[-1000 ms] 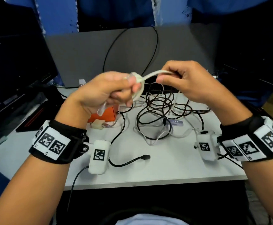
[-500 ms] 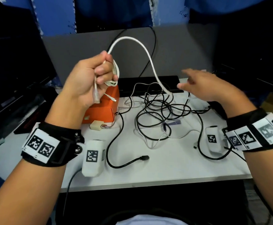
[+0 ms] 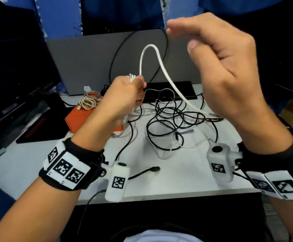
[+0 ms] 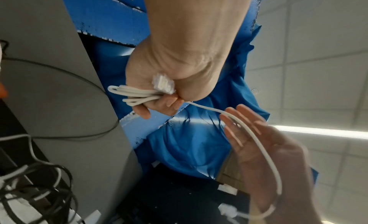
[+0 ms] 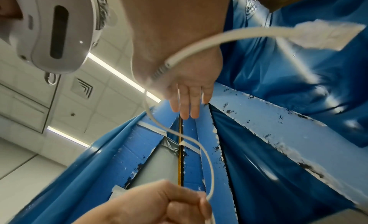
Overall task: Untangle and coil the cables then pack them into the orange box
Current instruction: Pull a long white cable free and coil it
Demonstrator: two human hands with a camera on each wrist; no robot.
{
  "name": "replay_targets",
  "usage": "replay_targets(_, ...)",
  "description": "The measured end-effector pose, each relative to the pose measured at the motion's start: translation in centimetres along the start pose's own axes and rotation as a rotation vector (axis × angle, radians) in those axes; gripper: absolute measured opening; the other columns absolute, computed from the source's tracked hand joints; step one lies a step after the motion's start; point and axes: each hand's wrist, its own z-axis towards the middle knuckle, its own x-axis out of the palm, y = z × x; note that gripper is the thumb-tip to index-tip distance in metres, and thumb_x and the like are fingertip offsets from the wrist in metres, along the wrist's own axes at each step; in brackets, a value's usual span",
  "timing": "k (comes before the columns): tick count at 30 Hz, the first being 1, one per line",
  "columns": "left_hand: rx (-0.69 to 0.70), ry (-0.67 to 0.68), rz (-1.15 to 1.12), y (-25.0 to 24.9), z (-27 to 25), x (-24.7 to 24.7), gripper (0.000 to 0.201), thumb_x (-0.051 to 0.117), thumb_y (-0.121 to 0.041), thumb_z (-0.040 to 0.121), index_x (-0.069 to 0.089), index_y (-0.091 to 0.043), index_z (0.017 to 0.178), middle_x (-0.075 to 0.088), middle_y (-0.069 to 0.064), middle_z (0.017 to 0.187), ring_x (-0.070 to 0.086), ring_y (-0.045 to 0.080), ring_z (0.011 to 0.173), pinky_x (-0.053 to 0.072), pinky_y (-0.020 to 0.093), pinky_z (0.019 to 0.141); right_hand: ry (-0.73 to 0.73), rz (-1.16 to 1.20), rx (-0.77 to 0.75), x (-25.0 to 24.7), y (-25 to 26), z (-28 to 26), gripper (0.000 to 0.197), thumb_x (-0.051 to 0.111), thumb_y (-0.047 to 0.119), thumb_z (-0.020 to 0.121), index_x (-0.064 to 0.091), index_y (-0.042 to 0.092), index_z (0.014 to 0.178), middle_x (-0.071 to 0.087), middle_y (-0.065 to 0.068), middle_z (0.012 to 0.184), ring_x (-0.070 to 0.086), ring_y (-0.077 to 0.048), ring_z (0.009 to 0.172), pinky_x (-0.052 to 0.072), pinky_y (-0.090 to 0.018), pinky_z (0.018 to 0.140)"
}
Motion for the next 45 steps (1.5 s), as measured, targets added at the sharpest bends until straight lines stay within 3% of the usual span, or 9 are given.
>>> replay_targets(5, 0.06, -0.051, 0.43, 1.9, 1.6, -1.0, 0.034, 0.047, -0.048, 0.087, 0.057, -0.019, 0.071, 0.059, -0.003, 0.065, 0.055, 0.023, 0.061, 0.055, 0.045, 0.063, 0.389, -0.208, -0.18, 0.9, 2.0, -0.9, 0.032, 0.048, 0.022, 0.104, 0.075, 0.01, 0.115, 0.074, -0.005, 0.108, 0.069, -0.022, 0.105, 0.034, -0.043, 0.12)
replay_targets(9, 0.054, 0.037, 0.515, 1.1, 0.8, -0.5, 0.038, 0.047, -0.048, 0.074, 0.06, -0.012, 0.073, 0.06, 0.005, 0.069, 0.057, 0.028, 0.066, 0.052, 0.045, 0.063, 0.536, -0.587, -0.297, 2.0, 1.8, -0.8, 0.029, 0.052, 0.024, 0.102, 0.077, 0.011, 0.11, 0.076, -0.006, 0.104, 0.066, -0.028, 0.122, 0.009, -0.041, 0.123)
replay_targets(12, -0.002, -0.026, 0.479, 1.1, 1.1, -0.8, 0.033, 0.054, -0.032, 0.093, 0.06, -0.007, 0.072, 0.052, 0.002, 0.058, 0.043, 0.022, 0.054, 0.037, 0.033, 0.056, 0.706, -0.881, -0.076, 0.8, 0.7, -0.7, 0.024, 0.061, 0.019, 0.099, 0.071, 0.016, 0.121, 0.074, -0.003, 0.119, 0.046, -0.026, 0.144, -0.006, -0.046, 0.123)
replay_targets(17, -0.106, 0.275, 0.183, 0.8, 0.9, -1.7, 0.029, 0.049, -0.019, 0.101, 0.056, -0.011, 0.074, 0.034, -0.003, 0.047, 0.03, 0.012, 0.042, 0.042, 0.025, 0.056, 0.701, -0.994, 0.191, -0.5, -3.0, -0.3, 0.034, 0.044, 0.033, 0.106, 0.065, 0.015, 0.126, 0.071, -0.008, 0.127, 0.027, -0.03, 0.155, -0.012, -0.059, 0.122)
replay_targets(25, 0.046, 0.485, -0.045, -0.5, -0.8, -1.2, 0.044, 0.035, -0.008, 0.102, 0.05, -0.009, 0.061, 0.024, 0.0, 0.043, 0.02, 0.017, 0.04, 0.042, 0.032, 0.061, 0.623, -0.103, 0.038, 3.5, -3.7, -2.2, 0.044, 0.037, 0.028, 0.109, 0.048, 0.021, 0.151, 0.056, 0.008, 0.147, 0.044, -0.009, 0.143, 0.018, -0.041, 0.128)
replay_targets(31, 0.102, 0.716, -0.541, -0.5, -1.1, -1.6, 0.04, 0.031, -0.02, 0.104, 0.055, -0.017, 0.072, 0.023, -0.008, 0.04, 0.029, 0.009, 0.031, 0.048, 0.027, 0.066, 0.417, 0.12, 0.218, 3.1, -3.8, -2.0, 0.033, 0.039, 0.031, 0.111, 0.061, 0.021, 0.133, 0.069, 0.007, 0.11, 0.066, -0.008, 0.1, 0.053, -0.039, 0.089)
replay_targets(37, 0.118, 0.772, -0.668, -1.1, -1.7, -0.8, 0.044, 0.026, -0.027, 0.107, 0.059, -0.015, 0.082, 0.045, -0.009, 0.043, 0.054, 0.011, 0.047, 0.053, 0.028, 0.085, 0.28, 0.121, 0.305, 3.5, -2.8, -2.1, 0.034, 0.034, 0.032, 0.112, 0.056, 0.013, 0.094, 0.053, 0.007, 0.078, 0.053, -0.018, 0.074, 0.046, -0.041, 0.068)
replay_targets(43, 0.161, 0.732, -0.936, -1.9, -2.9, 1.0, 0.042, 0.023, -0.029, 0.11, 0.055, -0.009, 0.09, 0.039, -0.008, 0.042, 0.049, 0.006, 0.039, 0.055, 0.026, 0.083, 0.22, 0.14, 0.293, 3.2, -2.7, -1.7, 0.043, 0.027, 0.03, 0.113, 0.056, 0.0, 0.1, 0.056, -0.014, 0.083, 0.054, -0.032, 0.078, 0.046, -0.048, 0.07)
replay_targets(45, 0.178, 0.701, -1.04, -2.0, -2.8, 1.4, 0.042, 0.023, -0.029, 0.11, 0.055, -0.006, 0.094, 0.046, -0.007, 0.045, 0.05, 0.007, 0.041, 0.055, 0.025, 0.086, 0.215, 0.143, 0.316, 3.4, -2.8, -1.6, 0.042, 0.027, 0.029, 0.114, 0.058, 0.002, 0.107, 0.059, -0.005, 0.085, 0.057, -0.027, 0.08, 0.048, -0.039, 0.068)
